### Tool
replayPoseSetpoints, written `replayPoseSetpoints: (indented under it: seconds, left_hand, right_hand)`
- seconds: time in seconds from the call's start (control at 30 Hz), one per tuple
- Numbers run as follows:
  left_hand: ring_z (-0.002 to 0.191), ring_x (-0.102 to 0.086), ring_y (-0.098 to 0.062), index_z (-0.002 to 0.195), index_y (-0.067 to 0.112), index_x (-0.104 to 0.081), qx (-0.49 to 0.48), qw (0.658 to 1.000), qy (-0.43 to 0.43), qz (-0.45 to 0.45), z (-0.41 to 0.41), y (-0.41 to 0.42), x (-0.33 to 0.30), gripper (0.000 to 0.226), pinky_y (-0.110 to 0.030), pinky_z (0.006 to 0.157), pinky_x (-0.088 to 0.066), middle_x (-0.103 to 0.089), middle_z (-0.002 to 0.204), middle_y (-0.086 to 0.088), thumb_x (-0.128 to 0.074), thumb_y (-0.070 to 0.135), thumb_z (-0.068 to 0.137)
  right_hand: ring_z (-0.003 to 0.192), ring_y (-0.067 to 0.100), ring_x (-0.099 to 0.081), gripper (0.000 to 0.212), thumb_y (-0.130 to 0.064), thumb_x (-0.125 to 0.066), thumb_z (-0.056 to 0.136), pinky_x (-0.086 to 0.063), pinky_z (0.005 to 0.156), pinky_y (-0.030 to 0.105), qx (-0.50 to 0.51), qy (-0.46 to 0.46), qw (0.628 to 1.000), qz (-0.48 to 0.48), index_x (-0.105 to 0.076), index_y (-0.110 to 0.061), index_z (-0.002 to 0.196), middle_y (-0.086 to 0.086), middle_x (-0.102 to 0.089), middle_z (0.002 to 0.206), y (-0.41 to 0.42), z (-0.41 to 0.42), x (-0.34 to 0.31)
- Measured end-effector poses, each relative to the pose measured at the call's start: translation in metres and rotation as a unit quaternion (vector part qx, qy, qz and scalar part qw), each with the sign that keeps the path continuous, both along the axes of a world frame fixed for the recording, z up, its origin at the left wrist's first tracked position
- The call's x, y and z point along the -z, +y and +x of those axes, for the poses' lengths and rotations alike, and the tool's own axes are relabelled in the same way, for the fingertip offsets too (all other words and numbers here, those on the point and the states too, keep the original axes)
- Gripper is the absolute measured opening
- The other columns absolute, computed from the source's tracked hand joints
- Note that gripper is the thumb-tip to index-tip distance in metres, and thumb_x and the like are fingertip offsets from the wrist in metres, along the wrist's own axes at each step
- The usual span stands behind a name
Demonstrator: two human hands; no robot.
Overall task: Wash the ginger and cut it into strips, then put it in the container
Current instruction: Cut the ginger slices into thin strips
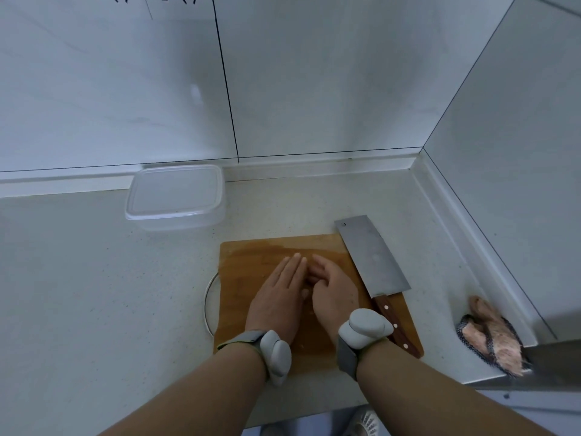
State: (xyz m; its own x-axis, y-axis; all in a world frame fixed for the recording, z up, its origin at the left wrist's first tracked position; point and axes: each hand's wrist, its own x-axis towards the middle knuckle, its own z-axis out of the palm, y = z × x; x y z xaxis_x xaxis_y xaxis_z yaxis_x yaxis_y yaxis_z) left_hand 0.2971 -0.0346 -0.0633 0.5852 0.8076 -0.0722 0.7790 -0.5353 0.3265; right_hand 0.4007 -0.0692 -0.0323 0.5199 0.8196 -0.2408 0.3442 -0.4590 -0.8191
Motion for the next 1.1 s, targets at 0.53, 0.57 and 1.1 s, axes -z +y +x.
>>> replayPoseSetpoints:
  seconds: [0.53, 0.57, 1.1]
  left_hand:
    - [0.146, 0.006, -0.011, 0.152, 0.024, 0.002, 0.063, 0.995, 0.068, 0.033, 0.012, 0.021, 0.003, 0.054, -0.028, 0.119, -0.009, 0.006, 0.159, 0.010, -0.019, 0.037, 0.104]
    - [0.146, 0.005, -0.011, 0.152, 0.023, 0.001, 0.067, 0.995, 0.072, 0.028, 0.013, 0.023, 0.005, 0.054, -0.028, 0.119, -0.010, 0.004, 0.160, 0.010, -0.019, 0.037, 0.104]
    - [0.145, -0.010, -0.008, 0.150, 0.028, -0.020, 0.003, 0.994, -0.108, -0.010, -0.005, 0.008, -0.002, 0.054, -0.025, 0.116, -0.009, -0.016, 0.157, 0.012, -0.028, 0.046, 0.100]
  right_hand:
    - [0.120, 0.016, -0.046, 0.037, -0.027, -0.049, 0.099, -0.040, 0.094, 0.027, 0.011, -0.311, 0.942, -0.129, -0.043, -0.027, 0.135, -0.004, -0.047, 0.134, -0.043, 0.050, -0.007]
    - [0.120, 0.016, -0.045, 0.038, -0.030, -0.050, 0.099, -0.041, 0.094, 0.027, 0.012, -0.314, 0.938, -0.145, -0.042, -0.028, 0.135, -0.004, -0.046, 0.134, -0.047, 0.051, -0.007]
    - [0.069, 0.012, -0.049, 0.024, -0.023, -0.057, 0.091, -0.040, 0.057, 0.021, 0.055, -0.238, 0.965, -0.095, -0.048, -0.022, 0.113, 0.000, -0.043, 0.102, -0.060, 0.051, -0.008]
